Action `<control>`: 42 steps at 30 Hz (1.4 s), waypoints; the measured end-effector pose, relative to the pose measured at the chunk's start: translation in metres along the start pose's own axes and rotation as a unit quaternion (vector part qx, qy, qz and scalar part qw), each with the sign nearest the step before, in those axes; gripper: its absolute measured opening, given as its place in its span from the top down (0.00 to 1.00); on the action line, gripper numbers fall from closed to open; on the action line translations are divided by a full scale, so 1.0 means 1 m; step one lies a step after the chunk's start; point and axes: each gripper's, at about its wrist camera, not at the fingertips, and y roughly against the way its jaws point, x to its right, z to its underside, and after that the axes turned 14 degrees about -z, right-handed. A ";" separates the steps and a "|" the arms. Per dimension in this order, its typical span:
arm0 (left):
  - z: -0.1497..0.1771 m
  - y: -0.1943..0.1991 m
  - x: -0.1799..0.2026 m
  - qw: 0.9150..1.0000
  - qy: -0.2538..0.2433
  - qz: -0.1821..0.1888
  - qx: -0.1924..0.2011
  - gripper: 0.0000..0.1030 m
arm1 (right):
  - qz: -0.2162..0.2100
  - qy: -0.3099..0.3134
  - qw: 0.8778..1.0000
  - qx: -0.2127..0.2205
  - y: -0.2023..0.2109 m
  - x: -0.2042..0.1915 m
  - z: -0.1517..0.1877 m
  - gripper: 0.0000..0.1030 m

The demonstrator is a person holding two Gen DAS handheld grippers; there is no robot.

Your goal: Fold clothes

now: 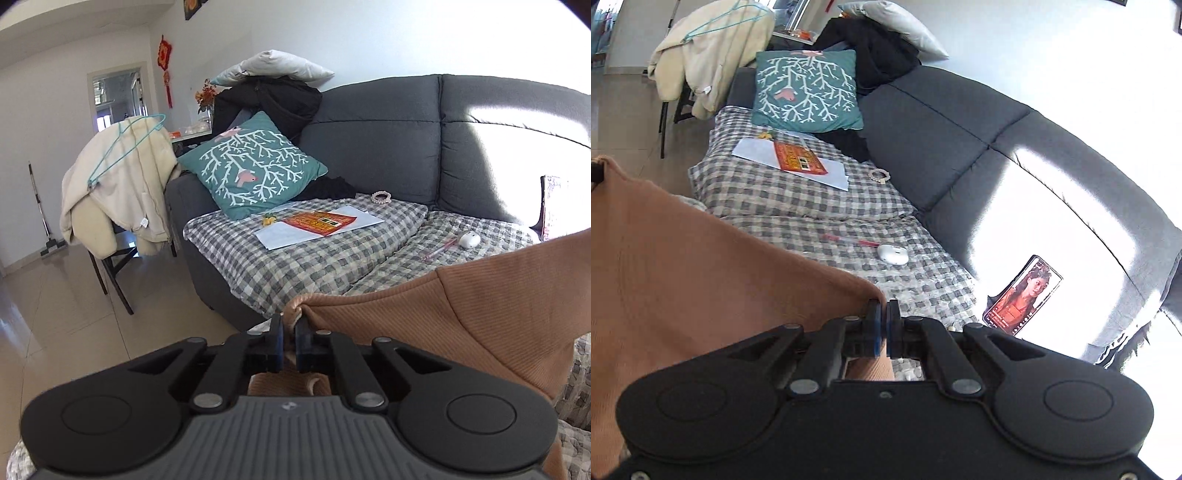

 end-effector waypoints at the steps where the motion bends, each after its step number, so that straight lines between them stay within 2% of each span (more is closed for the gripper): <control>1: -0.002 -0.006 0.005 1.000 -0.001 0.000 -0.001 0.96 | -0.002 -0.003 1.000 -0.003 -0.009 0.005 -0.003 0.97; 5: -0.002 -0.036 0.022 1.000 -0.009 -0.008 -0.016 0.96 | -0.030 -0.030 0.999 -0.019 -0.067 0.017 -0.010 0.97; 8: 0.007 -0.060 0.029 0.999 -0.019 -0.022 -0.032 0.96 | -0.055 -0.044 0.997 -0.033 -0.109 0.012 -0.005 0.96; 14: 0.042 -0.094 0.042 0.996 -0.037 -0.021 -0.073 0.95 | -0.064 -0.051 0.995 -0.059 -0.158 0.001 0.011 0.95; 19: 0.049 -0.098 0.048 0.996 -0.044 -0.035 -0.067 0.93 | -0.063 -0.053 0.995 -0.064 -0.183 -0.002 0.029 0.90; 21: 0.049 -0.099 0.049 0.996 -0.044 -0.040 -0.068 0.90 | -0.055 -0.044 0.996 -0.050 -0.182 -0.005 0.033 0.83; 22: 0.049 -0.100 0.050 0.996 -0.045 -0.045 -0.069 0.85 | -0.051 -0.043 0.997 -0.046 -0.181 -0.005 0.032 0.79; 23: 0.048 -0.100 0.051 0.995 -0.046 -0.051 -0.070 0.73 | -0.047 -0.046 0.997 -0.041 -0.177 -0.003 0.030 0.67; 24: 0.046 -0.099 0.050 0.995 -0.041 -0.061 -0.074 0.68 | -0.047 -0.055 0.997 -0.037 -0.174 0.000 0.029 0.56; 26: 0.042 -0.096 0.048 0.993 -0.030 -0.081 -0.083 0.50 | -0.077 -0.092 0.993 -0.017 -0.157 0.016 0.023 0.50; 27: 0.039 -0.095 0.044 0.992 -0.017 -0.082 -0.091 0.46 | -0.089 -0.104 0.991 -0.012 -0.149 0.021 0.021 0.48; 30: 0.027 -0.078 0.027 0.991 0.027 -0.072 -0.105 0.32 | -0.092 -0.109 0.990 -0.003 -0.125 0.026 0.016 0.47; 32: 0.021 -0.066 0.022 0.991 0.038 -0.070 -0.104 0.21 | -0.086 -0.094 0.992 -0.009 -0.113 0.022 0.015 0.47; 35: 0.016 -0.037 0.018 0.991 0.030 -0.089 -0.093 0.18 | -0.076 -0.057 0.995 -0.024 -0.095 0.009 0.020 0.49; 42: 0.033 0.012 0.004 0.988 0.064 -0.052 -0.132 0.16 | -0.083 -0.020 0.993 -0.085 -0.070 -0.019 0.046 0.53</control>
